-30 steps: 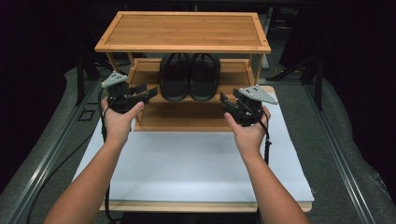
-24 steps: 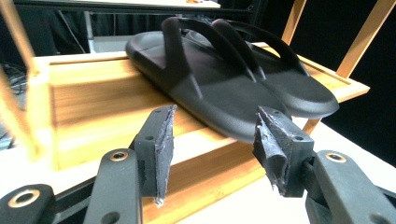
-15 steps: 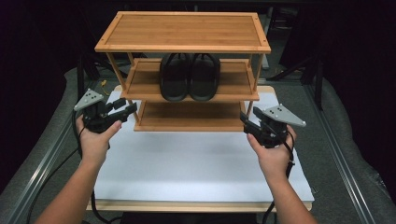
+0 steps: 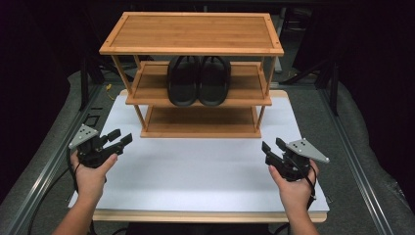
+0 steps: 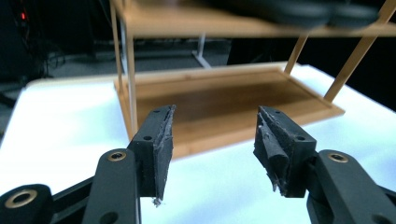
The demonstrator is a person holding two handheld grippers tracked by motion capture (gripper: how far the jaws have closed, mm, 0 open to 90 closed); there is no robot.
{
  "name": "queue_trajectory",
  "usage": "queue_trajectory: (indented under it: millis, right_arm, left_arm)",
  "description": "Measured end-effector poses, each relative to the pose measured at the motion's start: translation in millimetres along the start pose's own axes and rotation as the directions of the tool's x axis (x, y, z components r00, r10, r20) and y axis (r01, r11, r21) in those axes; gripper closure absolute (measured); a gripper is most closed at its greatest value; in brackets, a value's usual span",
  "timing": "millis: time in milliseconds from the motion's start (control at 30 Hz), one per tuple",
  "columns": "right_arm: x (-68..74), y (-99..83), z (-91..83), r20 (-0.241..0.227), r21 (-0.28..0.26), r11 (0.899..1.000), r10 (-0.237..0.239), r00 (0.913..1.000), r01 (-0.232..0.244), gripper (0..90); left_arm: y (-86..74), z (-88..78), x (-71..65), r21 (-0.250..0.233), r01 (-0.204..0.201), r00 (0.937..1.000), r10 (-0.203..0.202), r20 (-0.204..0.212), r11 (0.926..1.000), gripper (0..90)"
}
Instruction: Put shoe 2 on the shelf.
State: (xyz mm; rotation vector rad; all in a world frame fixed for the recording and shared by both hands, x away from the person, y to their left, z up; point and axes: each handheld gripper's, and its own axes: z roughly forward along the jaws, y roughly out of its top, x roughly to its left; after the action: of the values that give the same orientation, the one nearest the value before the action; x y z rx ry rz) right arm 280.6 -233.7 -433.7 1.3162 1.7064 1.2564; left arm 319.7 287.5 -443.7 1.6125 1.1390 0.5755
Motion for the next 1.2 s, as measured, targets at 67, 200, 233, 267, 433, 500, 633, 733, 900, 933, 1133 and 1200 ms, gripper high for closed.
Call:
queue_trajectory:
  millis: [67, 200, 233, 267, 433, 500, 633, 733, 900, 933, 1133, 1200]
  right_arm:
    - [-2.7, -7.6, -0.5, 0.014, 0.015, 1.0, 0.0, 0.9999, 0.0, 48.4]
    - [-7.3, -23.7, -0.1, 0.057, 0.046, 0.999, 0.007, 0.9983, -0.009, 47.3]
    - [-8.3, -28.7, 0.4, 0.052, 0.049, 0.999, 0.013, 0.9985, -0.016, 47.1]
    - [-8.7, -32.5, 0.8, 0.059, 0.047, 0.999, 0.016, 0.9981, -0.019, 46.8]
    - [-10.9, -50.8, 7.6, 0.065, 0.031, 0.999, 0.014, 0.9978, -0.016, 45.9]
    - [-12.4, -59.4, 12.7, 0.083, 0.043, 0.999, 0.0, 0.9965, -0.004, 45.6]
    - [-16.4, -72.1, 22.7, 0.074, 0.108, 0.994, -0.014, 0.9972, 0.006, 44.4]
    - [-17.9, -76.8, 28.0, 0.074, 0.139, 0.99, -0.028, 0.9969, 0.017, 42.7]
    - [-21.6, -80.0, 35.8, 0.07, 0.162, 0.986, -0.048, 0.9964, 0.036, 40.1]
    - [-22.2, -81.0, 38.1, 0.06, 0.166, 0.985, -0.047, 0.9971, 0.037, 39.3]
    - [-21.5, -83.9, 43.0, 0.031, 0.194, 0.981, -0.034, 0.9989, 0.027, 39.5]
    - [-20.7, -84.5, 44.1, 0.026, 0.206, 0.978, -0.033, 0.9991, 0.027, 40.1]
  left_arm:
    - [-9.1, 3.4, -0.1, 0.022, 0.007, 1.0, -0.007, 0.002, 0.9997, 46.2]
    - [-29.3, 12.1, 0.7, 0.054, 0.02, 0.9998, -0.02, 0.004, 0.9983, 46.1]
    - [-33.6, 14.9, 1.2, 0.062, 0.019, 0.9998, -0.02, 0.006, 0.9979, 46.1]
    - [-37.6, 17.4, 1.3, 0.071, 0.013, 0.9999, -0.013, 0.0, 0.9974, 46.1]
    - [-51.1, 28.4, 5.0, 0.097, -0.024, 0.9997, 0.023, 0.009, 0.995, 45.9]
    - [-55.0, 31.0, 6.5, 0.104, -0.03, 0.9995, 0.03, 0.004, 0.9941, 46.0]
    - [-62.9, 36.2, 7.3, 0.129, -0.033, 0.9994, 0.031, 0.015, 0.9911, 46.0]
    - [-68.3, 40.3, 6.6, 0.142, -0.047, 0.9988, 0.044, 0.019, 0.9888, 46.0]
    - [-73.3, 46.8, 5.1, 0.181, -0.081, 0.9965, 0.077, 0.032, 0.9802, 46.0]
    - [-73.6, 47.3, 4.5, 0.18, -0.083, 0.9964, 0.078, 0.032, 0.9802, 46.0]
    - [-75.7, 50.5, 2.0, 0.207, -0.097, 0.9949, 0.089, 0.047, 0.9736, 44.8]
    - [-76.3, 51.8, 0.5, 0.213, -0.108, 0.9939, 0.1, 0.048, 0.971, 43.8]
